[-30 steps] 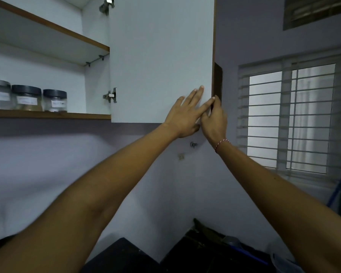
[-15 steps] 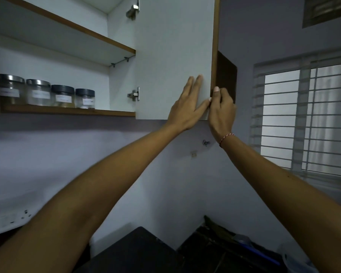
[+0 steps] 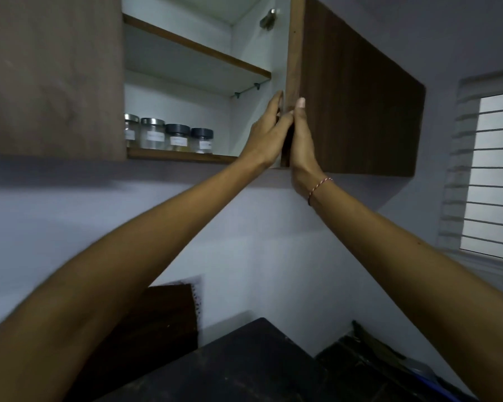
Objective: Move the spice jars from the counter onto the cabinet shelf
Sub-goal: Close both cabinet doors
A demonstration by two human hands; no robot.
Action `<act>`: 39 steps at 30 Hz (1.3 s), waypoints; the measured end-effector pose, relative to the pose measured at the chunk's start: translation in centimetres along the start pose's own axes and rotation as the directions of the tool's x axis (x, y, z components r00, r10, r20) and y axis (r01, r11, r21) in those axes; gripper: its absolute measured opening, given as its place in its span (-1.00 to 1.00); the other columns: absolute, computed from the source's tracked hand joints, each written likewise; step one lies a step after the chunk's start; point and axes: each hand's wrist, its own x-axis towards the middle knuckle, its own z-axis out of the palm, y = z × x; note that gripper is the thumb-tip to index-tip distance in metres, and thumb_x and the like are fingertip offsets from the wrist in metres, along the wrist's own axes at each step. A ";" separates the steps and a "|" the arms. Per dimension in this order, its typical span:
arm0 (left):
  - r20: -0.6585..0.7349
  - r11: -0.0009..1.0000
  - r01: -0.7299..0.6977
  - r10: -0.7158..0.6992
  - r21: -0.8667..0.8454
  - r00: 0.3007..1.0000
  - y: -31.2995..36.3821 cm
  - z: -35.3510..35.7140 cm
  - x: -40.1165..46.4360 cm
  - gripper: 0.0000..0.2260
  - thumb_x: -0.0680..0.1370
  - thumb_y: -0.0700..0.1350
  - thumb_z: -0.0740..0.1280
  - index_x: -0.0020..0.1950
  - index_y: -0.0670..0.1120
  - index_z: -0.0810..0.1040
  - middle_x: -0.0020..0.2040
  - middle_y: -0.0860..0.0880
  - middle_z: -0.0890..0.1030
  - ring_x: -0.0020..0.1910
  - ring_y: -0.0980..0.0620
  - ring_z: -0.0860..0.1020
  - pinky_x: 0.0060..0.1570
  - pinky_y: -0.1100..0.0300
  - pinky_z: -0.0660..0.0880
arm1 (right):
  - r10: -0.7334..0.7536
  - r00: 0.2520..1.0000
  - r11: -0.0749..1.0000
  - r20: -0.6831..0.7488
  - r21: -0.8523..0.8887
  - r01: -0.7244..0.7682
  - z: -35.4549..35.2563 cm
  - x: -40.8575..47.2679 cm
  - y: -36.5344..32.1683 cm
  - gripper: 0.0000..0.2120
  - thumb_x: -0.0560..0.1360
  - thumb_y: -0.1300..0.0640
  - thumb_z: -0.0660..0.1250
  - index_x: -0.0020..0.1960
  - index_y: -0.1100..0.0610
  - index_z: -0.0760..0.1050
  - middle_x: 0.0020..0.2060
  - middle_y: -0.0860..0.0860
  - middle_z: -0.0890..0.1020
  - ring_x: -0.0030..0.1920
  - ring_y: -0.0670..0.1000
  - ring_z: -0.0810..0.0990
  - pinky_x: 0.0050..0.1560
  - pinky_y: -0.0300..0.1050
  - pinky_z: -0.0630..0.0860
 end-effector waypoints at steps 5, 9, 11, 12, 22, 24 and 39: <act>-0.247 0.999 0.042 -0.049 -0.033 0.968 -1.2 -4.0 -1.0 -0.63 0.61 -0.02 0.16 0.38 -0.11 0.30 0.30 -0.08 0.51 0.22 0.08 0.49 0.16 0.27 0.41 | 0.130 0.971 0.986 0.200 -0.133 -0.104 4.9 0.6 1.8 -0.42 0.59 -0.18 -0.08 0.51 0.11 0.09 0.50 0.09 0.19 0.50 0.06 0.14 0.49 0.10 0.12; -0.375 0.989 0.145 -0.124 0.029 0.919 -2.6 -8.9 -0.7 -0.71 0.58 -0.11 0.20 0.30 -0.12 0.39 0.23 -0.11 0.54 0.24 -0.07 0.49 0.26 0.03 0.44 | 0.152 0.945 0.962 0.291 -0.261 -0.074 8.2 1.2 3.4 -0.33 0.52 -0.33 -0.10 0.52 -0.02 0.01 0.54 0.02 0.02 0.53 0.01 0.01 0.50 0.17 0.03; -0.408 0.979 0.191 -0.148 0.068 0.901 -3.4 -10.9 -0.6 -0.72 0.59 -0.15 0.18 0.30 -0.12 0.39 0.24 -0.12 0.54 0.23 -0.09 0.49 0.27 -0.03 0.43 | 0.137 0.930 0.951 0.341 -0.307 -0.028 9.2 1.6 4.5 -0.36 0.52 -0.31 -0.09 0.52 -0.07 -0.06 0.54 0.00 -0.10 0.53 0.02 -0.08 0.50 0.18 -0.05; -0.417 0.972 0.213 -0.154 0.099 0.896 -3.9 -11.8 -0.6 -0.72 0.59 -0.15 0.17 0.31 -0.13 0.38 0.25 -0.13 0.53 0.24 -0.10 0.49 0.27 -0.04 0.43 | 0.133 0.922 0.942 0.365 -0.336 -0.002 9.6 1.9 5.0 -0.38 0.53 -0.30 -0.09 0.51 -0.09 -0.09 0.53 -0.01 -0.16 0.53 0.02 -0.12 0.50 0.19 -0.07; -0.421 0.914 0.314 -0.187 0.258 0.888 -8.4 -17.8 0.0 -0.65 0.60 -0.22 0.17 0.39 -0.17 0.29 0.30 -0.18 0.47 0.26 -0.13 0.47 0.28 -0.03 0.43 | 0.131 0.884 0.895 0.448 -0.437 0.089 14.2 4.3 9.5 -0.40 0.55 -0.26 -0.05 0.52 -0.09 -0.05 0.52 -0.03 -0.25 0.52 0.09 -0.20 0.47 0.28 -0.13; -0.416 0.904 0.318 -0.182 0.286 0.891 -9.3 -18.7 0.3 -0.64 0.60 -0.22 0.17 0.39 -0.19 0.29 0.30 -0.18 0.47 0.26 -0.12 0.47 0.27 -0.01 0.44 | 0.125 0.876 0.890 0.466 -0.443 0.109 14.7 4.9 10.4 -0.40 0.54 -0.27 -0.03 0.52 -0.08 -0.03 0.52 -0.04 -0.24 0.53 0.08 -0.19 0.46 0.25 -0.12; -0.188 -0.065 0.192 0.073 0.979 0.980 -16.3 -22.4 1.4 -0.42 0.62 -0.08 0.14 0.53 -0.17 -0.10 0.55 -0.16 -0.14 0.54 -0.10 -0.13 0.49 -0.01 -0.05 | 0.093 0.823 0.800 0.561 -0.534 0.273 17.1 8.2 16.1 -0.37 0.54 -0.26 0.01 0.52 -0.05 -0.04 0.52 -0.07 -0.24 0.51 0.00 -0.26 0.46 0.26 -0.14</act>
